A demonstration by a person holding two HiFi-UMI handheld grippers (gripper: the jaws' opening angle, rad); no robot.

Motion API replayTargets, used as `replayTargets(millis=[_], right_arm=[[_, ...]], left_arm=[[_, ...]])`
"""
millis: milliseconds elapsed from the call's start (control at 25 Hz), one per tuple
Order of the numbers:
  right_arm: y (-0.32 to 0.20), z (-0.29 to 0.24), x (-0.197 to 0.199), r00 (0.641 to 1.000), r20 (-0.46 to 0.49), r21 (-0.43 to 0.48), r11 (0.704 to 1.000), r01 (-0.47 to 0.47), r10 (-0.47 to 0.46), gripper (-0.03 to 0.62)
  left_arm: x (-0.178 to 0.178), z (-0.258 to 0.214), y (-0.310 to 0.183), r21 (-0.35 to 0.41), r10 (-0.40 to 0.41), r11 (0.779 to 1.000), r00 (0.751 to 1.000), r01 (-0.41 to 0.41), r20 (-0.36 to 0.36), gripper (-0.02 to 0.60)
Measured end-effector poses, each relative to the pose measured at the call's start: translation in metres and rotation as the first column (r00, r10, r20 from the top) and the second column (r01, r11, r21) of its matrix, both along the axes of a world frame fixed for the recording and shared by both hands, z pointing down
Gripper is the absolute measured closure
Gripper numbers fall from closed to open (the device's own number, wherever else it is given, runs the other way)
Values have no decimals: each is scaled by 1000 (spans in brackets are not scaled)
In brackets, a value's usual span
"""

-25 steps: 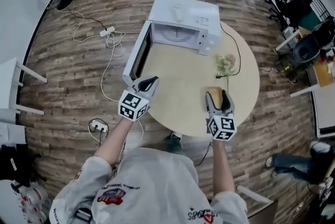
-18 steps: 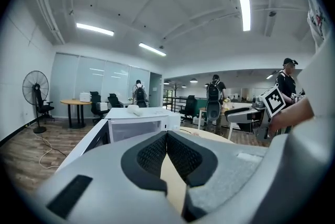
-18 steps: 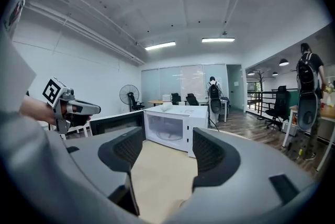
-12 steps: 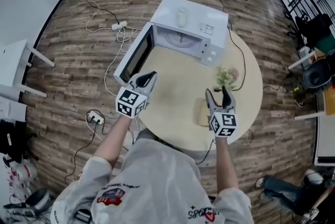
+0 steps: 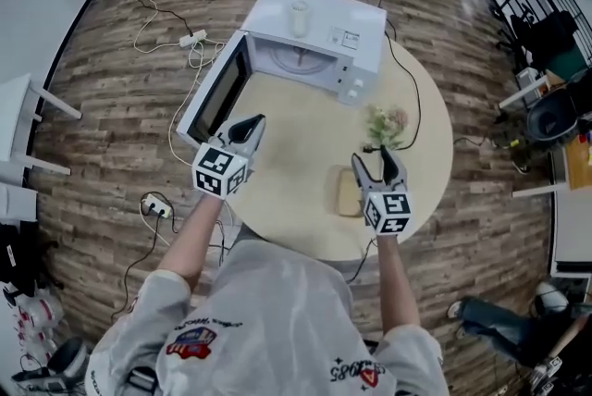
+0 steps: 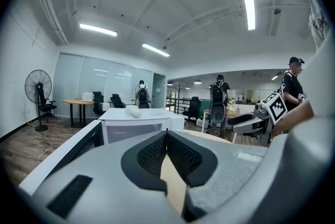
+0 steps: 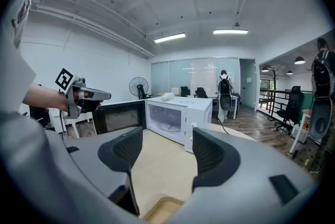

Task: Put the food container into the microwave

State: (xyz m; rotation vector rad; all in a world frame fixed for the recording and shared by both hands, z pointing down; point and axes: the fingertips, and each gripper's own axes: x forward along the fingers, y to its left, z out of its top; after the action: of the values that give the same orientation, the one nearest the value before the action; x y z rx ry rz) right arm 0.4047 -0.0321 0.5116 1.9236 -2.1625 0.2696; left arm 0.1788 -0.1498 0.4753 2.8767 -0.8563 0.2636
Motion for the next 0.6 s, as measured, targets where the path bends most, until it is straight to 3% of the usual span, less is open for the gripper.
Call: replayTargets(millis=[360, 600], right_arm=[[36, 64, 10, 1000, 10, -158, 987, 15, -14, 306], [70, 125, -1, 997, 57, -305, 950, 69, -54, 301]], left_arm=[[24, 20, 7, -42, 42, 998, 999, -41, 9, 577], [29, 36, 16, -71, 64, 995, 998, -62, 22, 577]])
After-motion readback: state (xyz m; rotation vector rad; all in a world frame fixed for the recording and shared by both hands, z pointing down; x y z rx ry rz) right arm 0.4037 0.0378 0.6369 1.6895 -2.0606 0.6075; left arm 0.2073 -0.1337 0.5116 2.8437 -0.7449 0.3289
